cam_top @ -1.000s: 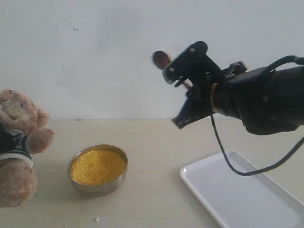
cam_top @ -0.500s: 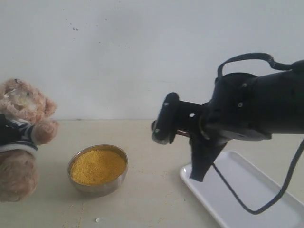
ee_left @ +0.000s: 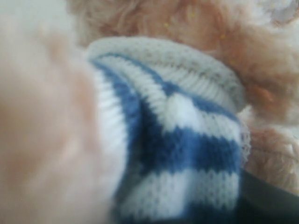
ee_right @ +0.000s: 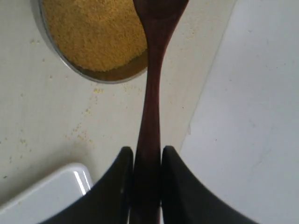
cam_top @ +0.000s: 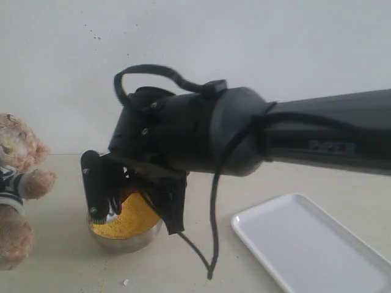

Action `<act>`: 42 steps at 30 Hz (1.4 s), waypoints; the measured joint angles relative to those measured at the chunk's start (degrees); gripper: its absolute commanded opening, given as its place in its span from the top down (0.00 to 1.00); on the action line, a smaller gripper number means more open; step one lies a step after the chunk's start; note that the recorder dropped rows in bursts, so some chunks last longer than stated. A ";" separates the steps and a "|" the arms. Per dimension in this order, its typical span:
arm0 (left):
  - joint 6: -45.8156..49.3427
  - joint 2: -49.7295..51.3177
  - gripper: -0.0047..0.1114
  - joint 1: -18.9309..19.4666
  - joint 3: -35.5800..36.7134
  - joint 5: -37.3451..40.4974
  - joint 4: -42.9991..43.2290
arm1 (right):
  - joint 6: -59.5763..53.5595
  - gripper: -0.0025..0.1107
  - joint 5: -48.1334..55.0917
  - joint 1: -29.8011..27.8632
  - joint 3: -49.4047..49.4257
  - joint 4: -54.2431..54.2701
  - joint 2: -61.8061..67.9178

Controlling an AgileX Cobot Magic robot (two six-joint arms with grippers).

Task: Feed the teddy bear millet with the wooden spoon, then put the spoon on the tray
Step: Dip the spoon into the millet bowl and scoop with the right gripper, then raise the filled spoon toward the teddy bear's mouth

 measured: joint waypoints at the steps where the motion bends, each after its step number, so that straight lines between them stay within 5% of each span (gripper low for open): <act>1: 0.00 0.00 0.93 0.00 0.00 0.00 0.00 | 0.01 0.98 0.43 0.34 -0.92 0.00 1.21; 6: 0.00 0.00 0.93 0.00 0.23 0.12 0.00 | 2.78 0.98 6.55 0.08 -2.17 2.64 5.12; 23: 1.18 0.00 0.93 0.00 0.35 2.80 0.00 | 11.14 0.98 0.21 -4.15 -2.44 13.52 5.83; 33: 2.37 0.00 0.93 0.00 0.35 2.80 0.00 | 7.76 0.98 0.10 -11.62 -2.44 34.58 3.86; 42: 2.20 0.00 0.93 0.00 3.29 6.01 -0.16 | 5.72 0.98 0.54 -13.27 -2.44 42.97 -1.14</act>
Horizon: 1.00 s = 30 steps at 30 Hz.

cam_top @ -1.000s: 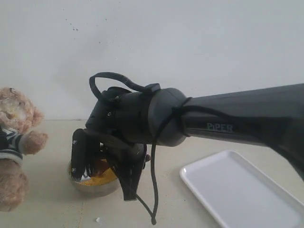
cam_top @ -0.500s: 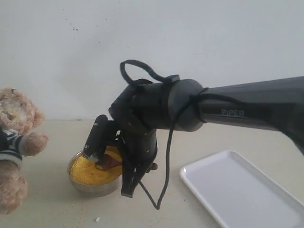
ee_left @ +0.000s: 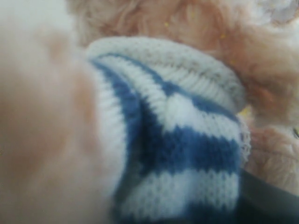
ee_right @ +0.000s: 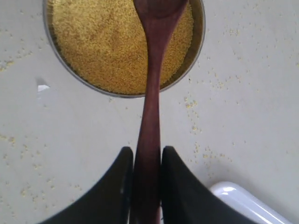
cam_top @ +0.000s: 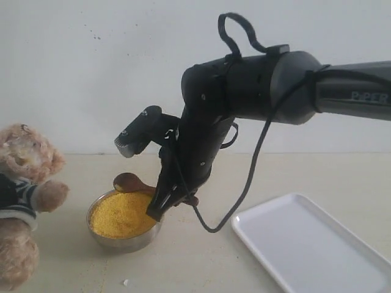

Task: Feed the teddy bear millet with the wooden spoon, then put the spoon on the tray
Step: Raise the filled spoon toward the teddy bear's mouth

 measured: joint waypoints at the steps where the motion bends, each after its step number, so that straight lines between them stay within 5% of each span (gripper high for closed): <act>1: -0.17 0.00 0.93 0.00 0.31 0.66 0.00 | -0.28 0.98 0.73 0.00 0.00 0.41 -0.40; 9: -3.10 0.00 0.93 0.00 5.16 14.26 1.02 | -1.14 0.98 8.61 -1.28 0.00 1.89 -3.66; 19: -15.64 0.13 0.93 0.00 14.47 19.95 4.06 | -4.38 0.98 12.98 -3.33 0.00 4.55 -8.38; 25: -17.49 0.13 0.93 0.00 15.13 36.36 3.55 | -9.28 0.98 12.73 -2.97 0.00 8.83 -10.98; 30: -15.09 0.13 0.93 0.00 15.56 32.88 2.60 | -13.12 0.98 11.39 -0.37 0.00 10.34 -11.10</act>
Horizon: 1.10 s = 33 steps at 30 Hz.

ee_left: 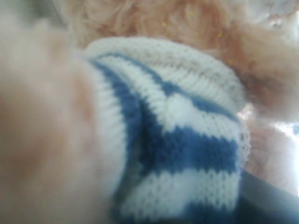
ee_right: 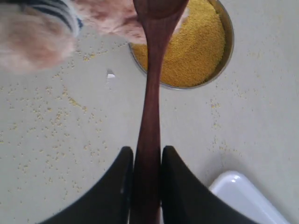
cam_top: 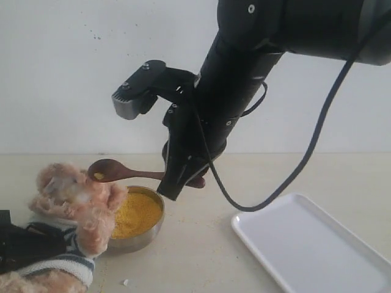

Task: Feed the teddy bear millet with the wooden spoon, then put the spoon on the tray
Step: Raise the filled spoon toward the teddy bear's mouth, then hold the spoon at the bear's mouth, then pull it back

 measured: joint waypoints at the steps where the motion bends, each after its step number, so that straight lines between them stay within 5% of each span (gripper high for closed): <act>1: 0.00 0.00 0.93 0.00 0.36 -2.03 -0.40 | -0.73 0.98 -0.12 0.80 0.00 -0.15 0.00; 7: 1.46 3.08 0.93 0.00 0.45 -5.69 -1.93 | -1.53 0.98 -3.26 5.14 0.00 -4.20 0.00; 25: 1.80 10.86 0.93 0.00 -1.37 2.09 -2.59 | -1.78 0.98 -11.06 10.01 0.00 -10.91 0.35; 33: 1.80 10.86 0.93 0.00 -1.72 2.60 -2.59 | 4.02 0.98 -10.96 14.64 0.00 -25.37 2.87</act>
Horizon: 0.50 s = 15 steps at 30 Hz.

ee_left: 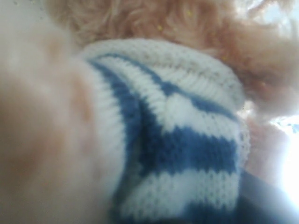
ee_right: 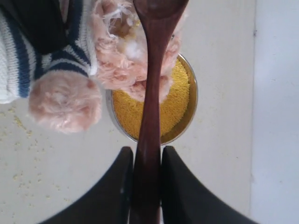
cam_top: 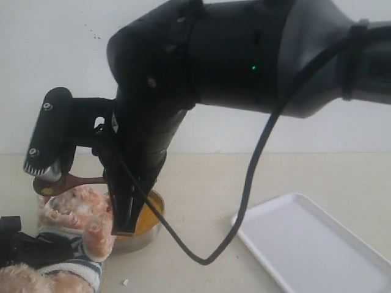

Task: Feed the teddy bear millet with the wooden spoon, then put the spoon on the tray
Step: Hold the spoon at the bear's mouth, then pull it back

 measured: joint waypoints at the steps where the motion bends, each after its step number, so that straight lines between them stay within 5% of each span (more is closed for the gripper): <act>1: 0.00 0.00 0.93 0.00 -0.21 -0.02 0.00 | 1.78 0.98 -0.10 0.77 0.00 -2.16 0.25; 15: 0.00 0.00 0.93 0.00 -0.26 -0.02 0.00 | 8.65 0.98 1.77 4.87 0.00 -15.42 3.23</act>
